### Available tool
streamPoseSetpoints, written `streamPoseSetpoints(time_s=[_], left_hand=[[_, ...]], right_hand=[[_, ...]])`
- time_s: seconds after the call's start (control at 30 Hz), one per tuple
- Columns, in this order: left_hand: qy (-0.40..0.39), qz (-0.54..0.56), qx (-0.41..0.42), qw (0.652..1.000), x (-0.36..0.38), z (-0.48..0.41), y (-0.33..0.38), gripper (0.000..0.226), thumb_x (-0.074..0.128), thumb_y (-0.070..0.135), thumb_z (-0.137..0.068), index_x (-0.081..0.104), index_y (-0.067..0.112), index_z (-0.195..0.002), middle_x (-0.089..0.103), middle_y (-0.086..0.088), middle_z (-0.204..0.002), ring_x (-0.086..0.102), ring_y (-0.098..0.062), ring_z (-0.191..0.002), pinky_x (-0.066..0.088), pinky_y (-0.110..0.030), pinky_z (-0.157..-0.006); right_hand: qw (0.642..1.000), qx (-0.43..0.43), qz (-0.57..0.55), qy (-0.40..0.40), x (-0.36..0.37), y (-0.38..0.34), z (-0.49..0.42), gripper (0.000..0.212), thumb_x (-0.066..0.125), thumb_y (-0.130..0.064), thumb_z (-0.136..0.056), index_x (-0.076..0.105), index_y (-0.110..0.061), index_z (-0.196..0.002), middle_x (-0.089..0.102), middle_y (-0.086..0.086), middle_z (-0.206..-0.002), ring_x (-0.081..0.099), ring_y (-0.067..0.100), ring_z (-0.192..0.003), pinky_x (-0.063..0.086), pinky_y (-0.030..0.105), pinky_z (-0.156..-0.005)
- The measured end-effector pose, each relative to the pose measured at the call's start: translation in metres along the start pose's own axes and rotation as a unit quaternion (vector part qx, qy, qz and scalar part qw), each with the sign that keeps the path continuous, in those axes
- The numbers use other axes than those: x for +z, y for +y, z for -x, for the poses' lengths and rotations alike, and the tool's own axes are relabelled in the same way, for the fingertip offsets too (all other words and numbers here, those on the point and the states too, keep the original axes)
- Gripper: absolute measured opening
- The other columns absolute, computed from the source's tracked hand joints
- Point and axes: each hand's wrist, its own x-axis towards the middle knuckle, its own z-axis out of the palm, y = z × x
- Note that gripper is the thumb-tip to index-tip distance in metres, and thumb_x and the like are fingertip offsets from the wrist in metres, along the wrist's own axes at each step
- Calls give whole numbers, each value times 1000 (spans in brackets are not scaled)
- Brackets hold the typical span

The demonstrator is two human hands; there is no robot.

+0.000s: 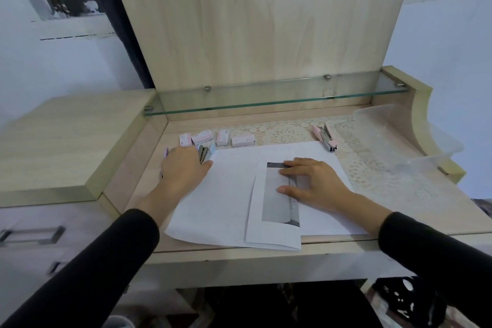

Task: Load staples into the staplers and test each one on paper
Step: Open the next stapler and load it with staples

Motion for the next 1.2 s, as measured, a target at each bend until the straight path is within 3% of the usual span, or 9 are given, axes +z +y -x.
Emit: streamPoseSetpoints(time_s=[0.07,0.23,0.37,0.5,0.67,0.8,0.9,1.07,1.2], left_hand=[[1,-17,4,1000,1,-2,1,30,55,40,-83,49,12,-74,49,-2,-74,47,-23,-75,41,-40,-94],[-17,-56,23,998,-1,-3,6,25,56,33,-86,55,8,-86,57,-8,-85,46,-24,-77,37,-28,-63],[-37,13,-3,999,-1,-8,9,24,43,19,-94,56,0,-89,54,-12,-79,49,-30,-79,35,-30,-70],[-36,151,-30,987,-14,-5,17,28,40,17,-96,60,-2,-97,59,-18,-95,50,-29,-84,37,-31,-75],[7,276,62,959,-26,18,48,21,49,16,-93,56,6,-110,54,-5,-104,44,-15,-85,28,-20,-71],[0,268,182,946,-22,33,70,18,55,12,-89,57,7,-106,48,-1,-98,41,-14,-84,25,-17,-67],[-36,235,237,942,-10,44,81,18,57,15,-88,58,10,-105,52,-3,-100,41,-13,-88,25,-16,-70],[-100,179,252,946,12,61,83,20,56,20,-90,56,14,-109,53,-2,-108,44,-15,-100,28,-16,-76],[-111,147,252,950,13,61,81,24,59,28,-87,57,20,-109,55,1,-107,44,-14,-97,35,-22,-78]], right_hand=[[1000,1,-1,0,0,0,0,49,67,-50,-74,63,-26,-116,53,-7,-133,42,12,-128,31,28,-107],[1000,4,-19,14,2,2,0,49,70,-49,-69,67,-22,-110,58,-2,-126,48,13,-121,35,26,-102],[997,2,-52,58,0,2,3,55,58,-56,-56,71,-19,-95,58,-5,-98,52,12,-96,40,24,-84],[1000,-21,-19,7,-5,2,3,63,55,-62,-55,68,-21,-101,57,-8,-102,47,8,-98,38,24,-87],[999,-24,18,-16,-10,0,1,60,73,-55,-64,62,-21,-113,59,-7,-112,48,13,-109,37,25,-91],[1000,0,-8,-8,-13,-3,4,59,74,-48,-67,57,-21,-117,58,-9,-117,48,11,-112,36,22,-92],[997,28,-74,3,-16,1,4,49,75,-34,-71,56,-18,-114,60,-9,-112,52,1,-92,34,9,-73],[990,55,-129,28,-27,13,3,34,70,-7,-73,58,-13,-104,61,-6,-98,56,12,-95,44,23,-89],[994,59,-92,-1,-37,15,7,28,67,-8,-76,63,-16,-102,62,-8,-98,54,10,-87,42,14,-75]])
